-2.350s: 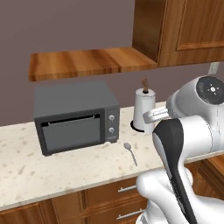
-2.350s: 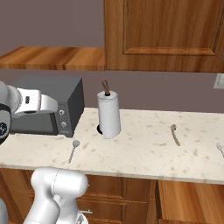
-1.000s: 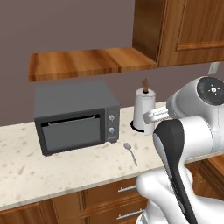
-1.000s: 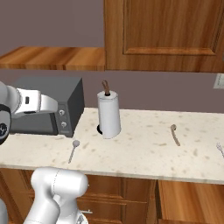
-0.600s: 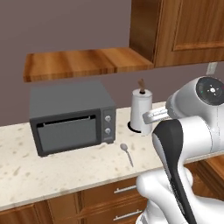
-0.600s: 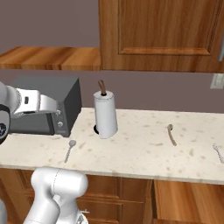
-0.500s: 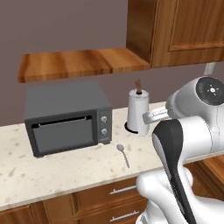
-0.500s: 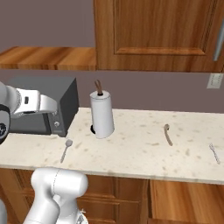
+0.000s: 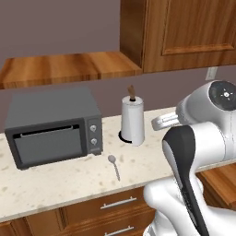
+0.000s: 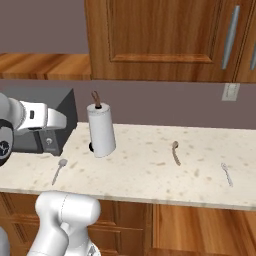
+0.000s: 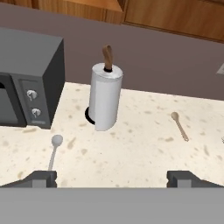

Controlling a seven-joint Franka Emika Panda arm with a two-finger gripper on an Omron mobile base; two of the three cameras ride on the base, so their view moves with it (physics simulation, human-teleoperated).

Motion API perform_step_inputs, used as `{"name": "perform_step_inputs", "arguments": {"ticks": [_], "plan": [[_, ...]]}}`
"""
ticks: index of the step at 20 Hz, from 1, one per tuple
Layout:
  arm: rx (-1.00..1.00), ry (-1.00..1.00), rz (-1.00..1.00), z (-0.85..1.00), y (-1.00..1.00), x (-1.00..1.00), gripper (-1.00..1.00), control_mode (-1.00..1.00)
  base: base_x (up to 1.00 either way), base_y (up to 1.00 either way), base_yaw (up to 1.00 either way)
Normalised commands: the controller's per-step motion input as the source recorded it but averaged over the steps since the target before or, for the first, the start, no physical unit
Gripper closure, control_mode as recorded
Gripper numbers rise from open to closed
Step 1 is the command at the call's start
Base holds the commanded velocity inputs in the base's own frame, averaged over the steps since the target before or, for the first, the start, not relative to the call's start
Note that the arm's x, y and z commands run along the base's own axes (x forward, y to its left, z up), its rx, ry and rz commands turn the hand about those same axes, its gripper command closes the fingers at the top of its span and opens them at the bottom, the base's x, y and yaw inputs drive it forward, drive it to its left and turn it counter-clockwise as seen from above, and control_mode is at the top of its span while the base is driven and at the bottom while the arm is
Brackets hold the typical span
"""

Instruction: Organize the utensils by type. Pick up the wooden spoons from the counter and place them in the open cabinet. Then pick up the metallic utensils from the counter and place them in the open drawer.

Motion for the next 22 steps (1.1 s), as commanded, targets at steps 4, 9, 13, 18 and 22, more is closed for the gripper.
{"name": "perform_step_inputs", "arguments": {"ticks": [4,9,13,18,22], "plan": [[0.00,0.00,0.00,0.00,0.00,0.00,-1.00,1.00,0.09,0.05,0.01],[0.00,0.00,0.00,0.00,0.00,0.00,-1.00,1.00,0.05,0.05,0.00],[0.00,0.00,0.00,0.00,0.00,0.00,-1.00,1.00,0.03,0.06,0.00],[0.00,0.00,0.00,0.00,0.00,0.00,-1.00,1.00,0.06,0.09,0.00],[0.00,0.00,0.00,0.00,0.00,0.00,-1.00,1.00,0.09,0.02,0.00]]}}
